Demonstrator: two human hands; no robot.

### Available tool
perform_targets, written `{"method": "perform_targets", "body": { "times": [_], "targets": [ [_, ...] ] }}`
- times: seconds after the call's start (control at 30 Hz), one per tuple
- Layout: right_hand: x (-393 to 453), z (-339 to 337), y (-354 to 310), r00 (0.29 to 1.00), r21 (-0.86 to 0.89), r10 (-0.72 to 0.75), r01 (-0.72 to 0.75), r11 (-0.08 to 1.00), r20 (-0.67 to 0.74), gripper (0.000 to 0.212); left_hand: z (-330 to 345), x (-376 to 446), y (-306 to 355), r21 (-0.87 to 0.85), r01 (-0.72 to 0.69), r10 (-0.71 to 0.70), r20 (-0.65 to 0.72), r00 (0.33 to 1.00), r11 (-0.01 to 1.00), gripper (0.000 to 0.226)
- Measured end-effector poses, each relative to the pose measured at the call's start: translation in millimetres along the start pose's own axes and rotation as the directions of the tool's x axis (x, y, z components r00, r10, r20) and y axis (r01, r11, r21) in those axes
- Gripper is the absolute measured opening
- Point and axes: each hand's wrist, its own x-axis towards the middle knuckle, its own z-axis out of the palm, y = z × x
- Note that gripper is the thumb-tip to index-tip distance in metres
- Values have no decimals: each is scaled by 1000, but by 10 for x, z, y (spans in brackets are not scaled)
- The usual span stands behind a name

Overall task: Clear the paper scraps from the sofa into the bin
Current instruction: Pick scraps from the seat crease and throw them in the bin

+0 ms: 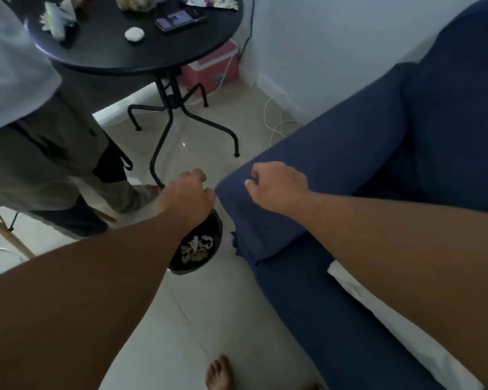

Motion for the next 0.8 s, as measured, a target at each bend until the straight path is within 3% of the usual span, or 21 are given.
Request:
{"method": "perform_targets", "body": {
  "times": [0.4, 0.8],
  "targets": [
    [-711, -178, 1950, 949, 49, 311, -308, 950, -55, 22, 753, -167, 1959, 41, -326, 318, 137, 938, 944, 34],
    [-1500, -40, 3634, 861, 102, 509, -504, 858, -25, 35, 1528, -524, 3525, 95, -454, 411, 295, 863, 886, 30]
  ]
}}
